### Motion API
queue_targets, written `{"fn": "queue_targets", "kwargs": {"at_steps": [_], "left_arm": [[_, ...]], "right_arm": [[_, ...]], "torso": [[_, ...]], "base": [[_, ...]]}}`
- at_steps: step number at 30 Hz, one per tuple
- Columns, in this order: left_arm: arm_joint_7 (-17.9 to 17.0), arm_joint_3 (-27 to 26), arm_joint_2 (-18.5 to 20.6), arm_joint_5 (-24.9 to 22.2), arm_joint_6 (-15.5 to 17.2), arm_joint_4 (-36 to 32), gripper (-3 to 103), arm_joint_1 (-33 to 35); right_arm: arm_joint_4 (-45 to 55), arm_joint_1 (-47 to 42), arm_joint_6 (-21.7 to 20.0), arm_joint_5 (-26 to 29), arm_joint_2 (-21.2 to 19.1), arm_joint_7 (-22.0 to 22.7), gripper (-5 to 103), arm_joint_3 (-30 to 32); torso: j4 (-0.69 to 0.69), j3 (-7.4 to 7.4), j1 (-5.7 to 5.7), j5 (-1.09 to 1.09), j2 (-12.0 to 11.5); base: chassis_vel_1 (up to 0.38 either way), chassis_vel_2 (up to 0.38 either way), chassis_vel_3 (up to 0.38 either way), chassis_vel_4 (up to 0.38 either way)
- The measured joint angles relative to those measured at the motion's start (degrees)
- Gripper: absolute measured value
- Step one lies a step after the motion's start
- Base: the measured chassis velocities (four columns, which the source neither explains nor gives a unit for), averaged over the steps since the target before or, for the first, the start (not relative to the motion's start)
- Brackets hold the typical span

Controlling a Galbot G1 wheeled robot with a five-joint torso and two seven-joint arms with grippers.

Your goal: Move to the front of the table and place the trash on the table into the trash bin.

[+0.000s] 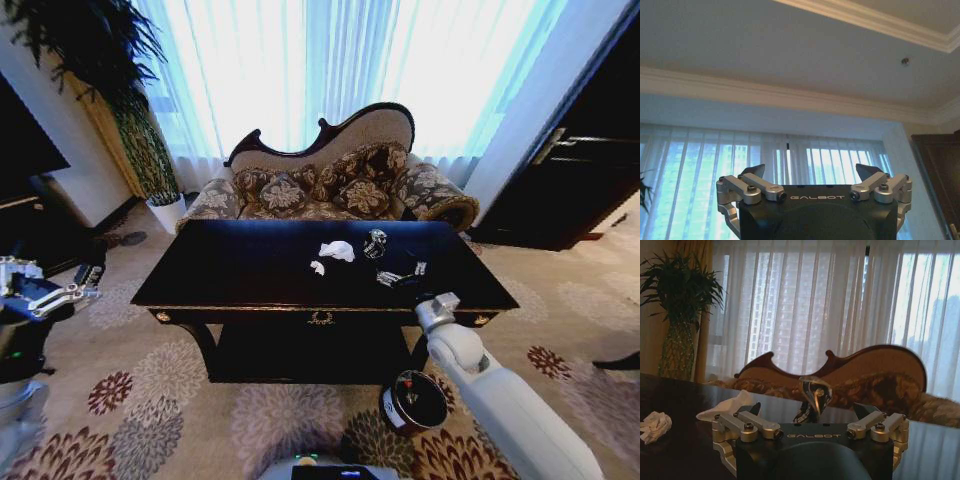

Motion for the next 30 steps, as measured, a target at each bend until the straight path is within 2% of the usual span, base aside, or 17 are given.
{"fn": "queue_targets", "kwargs": {"at_steps": [10,12,14,17,30], "left_arm": [[0.2,1.9,-0.5,2.0,-0.2,0.7,100,-0.5],[0.3,1.9,-0.4,2.2,-0.4,1.1,100,-0.5],[0.5,1.9,-0.3,2.2,-0.6,1.5,100,-0.6],[0.6,1.9,-0.4,2.4,-0.8,1.8,100,-0.6],[1.6,2.5,-0.1,3.8,-1.8,4.4,100,-1.1]], "right_arm": [[-5.1,6.5,-0.8,0.4,-1.0,-0.6,100,-3.2],[-5.9,7.9,-1.6,2.5,-1.6,-0.6,100,-4.7],[-6.3,9.6,-3.2,7.3,-1.8,0.4,100,-7.2],[-7.2,11.6,-4.0,9.4,-1.8,0.9,100,-9.0],[-13.4,20.4,-4.1,7.7,0.7,-0.1,100,-14.2]], "torso": [[0.0,0.0,0.0,-0.01,0.0],[-0.01,-0.01,0.0,-0.02,0.0],[-0.01,0.0,0.0,-0.01,0.0],[0.0,-0.01,0.0,-0.01,0.0],[0.0,0.0,0.0,-0.02,0.0]], "base": [[0.0,0.0,0.0,0.0],[0.0,0.0,0.0,0.0],[0.0,0.0,0.0,0.0],[0.0,0.0,0.0,0.0],[0.0,0.0,0.0,0.0]]}}
